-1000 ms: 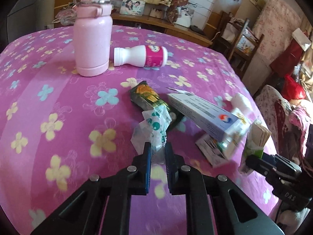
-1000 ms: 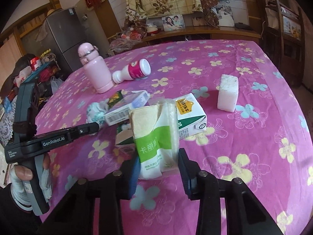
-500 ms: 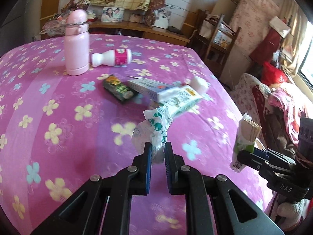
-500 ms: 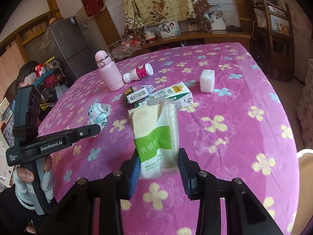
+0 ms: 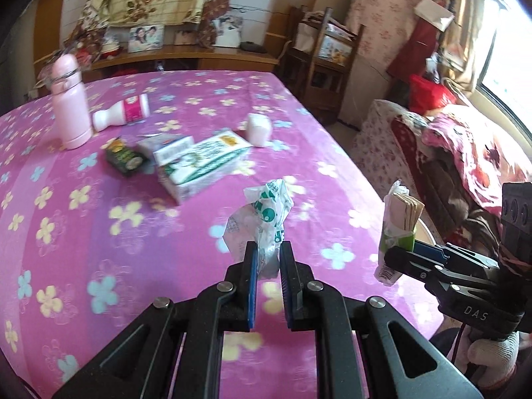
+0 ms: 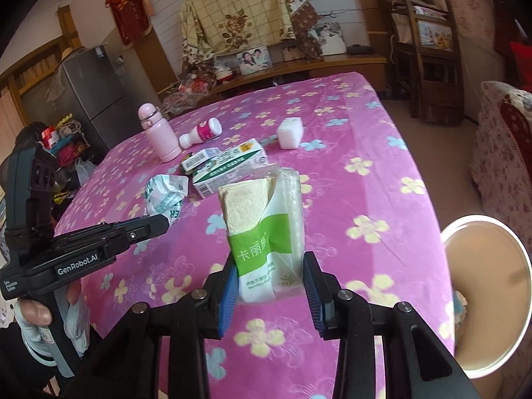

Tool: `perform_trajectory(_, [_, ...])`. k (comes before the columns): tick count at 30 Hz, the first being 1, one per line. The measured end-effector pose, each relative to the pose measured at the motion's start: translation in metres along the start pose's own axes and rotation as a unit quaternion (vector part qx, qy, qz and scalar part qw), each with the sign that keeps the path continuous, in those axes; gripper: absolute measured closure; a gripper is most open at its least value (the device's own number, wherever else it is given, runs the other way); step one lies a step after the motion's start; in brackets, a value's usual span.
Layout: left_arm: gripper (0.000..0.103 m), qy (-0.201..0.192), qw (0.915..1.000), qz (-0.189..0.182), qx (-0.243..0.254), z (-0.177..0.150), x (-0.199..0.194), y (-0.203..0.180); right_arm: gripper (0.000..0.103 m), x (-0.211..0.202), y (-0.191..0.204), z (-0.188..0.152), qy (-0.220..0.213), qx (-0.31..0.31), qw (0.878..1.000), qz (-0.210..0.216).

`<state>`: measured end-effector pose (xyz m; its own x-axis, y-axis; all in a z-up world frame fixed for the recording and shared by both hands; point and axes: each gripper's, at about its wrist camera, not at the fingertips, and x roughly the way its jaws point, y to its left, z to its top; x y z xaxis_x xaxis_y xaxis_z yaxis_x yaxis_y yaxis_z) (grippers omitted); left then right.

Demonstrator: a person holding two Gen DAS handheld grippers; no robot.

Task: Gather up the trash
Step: 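Carry the tissue pack and clear wrapper over the white bin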

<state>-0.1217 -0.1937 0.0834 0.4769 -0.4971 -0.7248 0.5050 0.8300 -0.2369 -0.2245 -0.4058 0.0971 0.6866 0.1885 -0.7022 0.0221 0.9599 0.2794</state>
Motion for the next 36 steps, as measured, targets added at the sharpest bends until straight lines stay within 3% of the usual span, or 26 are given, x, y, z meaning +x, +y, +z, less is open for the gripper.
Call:
perform_trajectory(18, [0.09,0.018,0.9959,-0.044,0.077,0.004,0.033,-0.106,0.063,-0.052,-0.078,-0.02,-0.022,0.065,0.996,-0.059])
perform_trajectory(36, [0.09,0.061,0.9854,-0.085,0.134,-0.003,0.082,-0.196,0.063,-0.077,-0.176,-0.048,-0.008,0.158,0.98,-0.121])
